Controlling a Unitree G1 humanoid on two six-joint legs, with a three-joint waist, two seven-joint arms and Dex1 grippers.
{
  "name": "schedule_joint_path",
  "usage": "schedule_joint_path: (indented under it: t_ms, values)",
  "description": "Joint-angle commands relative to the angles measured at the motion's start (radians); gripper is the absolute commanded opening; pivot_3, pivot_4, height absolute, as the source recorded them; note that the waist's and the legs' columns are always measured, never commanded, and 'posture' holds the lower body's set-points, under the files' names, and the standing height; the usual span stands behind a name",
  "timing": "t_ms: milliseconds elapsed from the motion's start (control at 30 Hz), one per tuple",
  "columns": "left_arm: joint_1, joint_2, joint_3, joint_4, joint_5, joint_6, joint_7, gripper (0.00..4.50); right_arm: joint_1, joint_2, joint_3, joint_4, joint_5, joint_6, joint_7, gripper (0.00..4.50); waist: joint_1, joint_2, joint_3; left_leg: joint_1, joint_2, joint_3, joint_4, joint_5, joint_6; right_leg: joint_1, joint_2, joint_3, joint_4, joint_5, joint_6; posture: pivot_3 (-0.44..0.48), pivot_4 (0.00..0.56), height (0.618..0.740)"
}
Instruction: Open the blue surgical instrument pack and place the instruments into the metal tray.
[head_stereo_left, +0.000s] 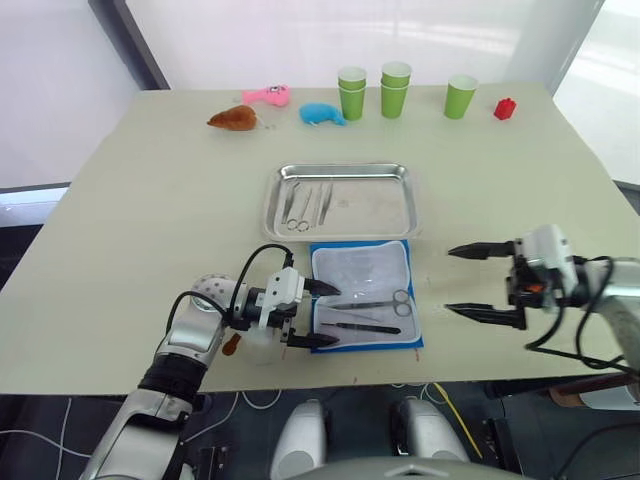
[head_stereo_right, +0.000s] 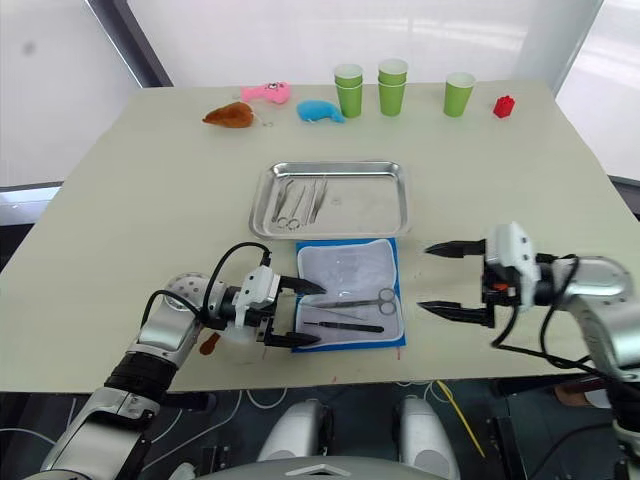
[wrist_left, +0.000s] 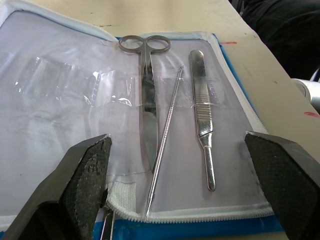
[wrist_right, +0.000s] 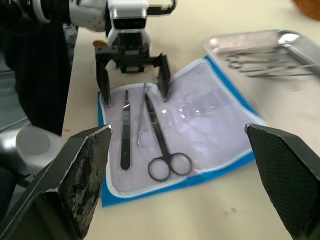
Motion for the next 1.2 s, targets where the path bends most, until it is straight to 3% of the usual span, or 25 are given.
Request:
schedule_joint_path:
  t_ms: [33, 400, 667, 867, 1067, 1200]
  values:
    - [0.050, -0.021, -0.087, 0.080, 0.058, 0.034, -0.012, 4.46, 0.040, -0.070, -0.118, -0.064, 0.100, 0.033, 0.065, 4.50, 0.003, 0.001, -0.001, 0.000, 0.000, 0.000, 0.000, 0.000, 0.000, 0.000, 0.000, 0.000, 0.000, 0.000, 0.000, 0.000, 0.150, 0.740]
    - [0.024, -0.043, -0.087, 0.105, 0.064, 0.050, -0.027, 4.46, 0.146, -0.233, -0.307, 0.003, 0.130, 0.027, 0.251, 4.50, 0.004, 0.002, -0.001, 0.001, -0.003, -0.001, 0.001, 0.000, 0.000, 0.003, -0.002, 0.001, -0.002, -0.001, 0.002, 0.000, 0.150, 0.740]
    - [0.012, -0.044, -0.094, 0.117, 0.074, 0.060, -0.039, 4.46, 0.148, -0.213, -0.266, -0.081, 0.118, 0.076, 0.137, 4.50, 0.005, 0.002, -0.001, 0.000, -0.005, -0.001, 0.002, 0.000, 0.000, 0.003, -0.005, 0.001, -0.002, 0.001, 0.006, 0.000, 0.150, 0.740]
    - [-0.002, -0.055, -0.096, 0.145, 0.084, 0.057, -0.034, 4.46, 0.099, -0.151, -0.136, -0.152, 0.083, 0.127, -0.024, 4.50, 0.005, 0.002, -0.001, 0.000, -0.006, -0.001, 0.003, 0.000, 0.000, 0.003, -0.005, 0.001, -0.003, 0.002, 0.007, 0.000, 0.150, 0.740]
    - [-0.012, -0.064, -0.106, 0.166, 0.095, 0.049, -0.040, 4.46, -0.024, -0.042, 0.153, -0.142, -0.157, 0.119, -0.218, 4.50, 0.008, 0.003, -0.003, -0.001, -0.006, -0.001, 0.003, 0.000, 0.000, 0.003, -0.006, 0.001, -0.004, 0.001, 0.007, 0.000, 0.150, 0.740]
    - [-0.020, -0.067, -0.108, 0.173, 0.098, 0.048, -0.042, 4.46, -0.125, 0.019, 0.289, -0.059, -0.283, 0.114, -0.271, 4.50, 0.016, 0.007, -0.005, -0.002, -0.008, -0.002, 0.003, 0.000, 0.000, 0.003, -0.006, 0.001, -0.004, 0.001, 0.008, 0.000, 0.150, 0.740]
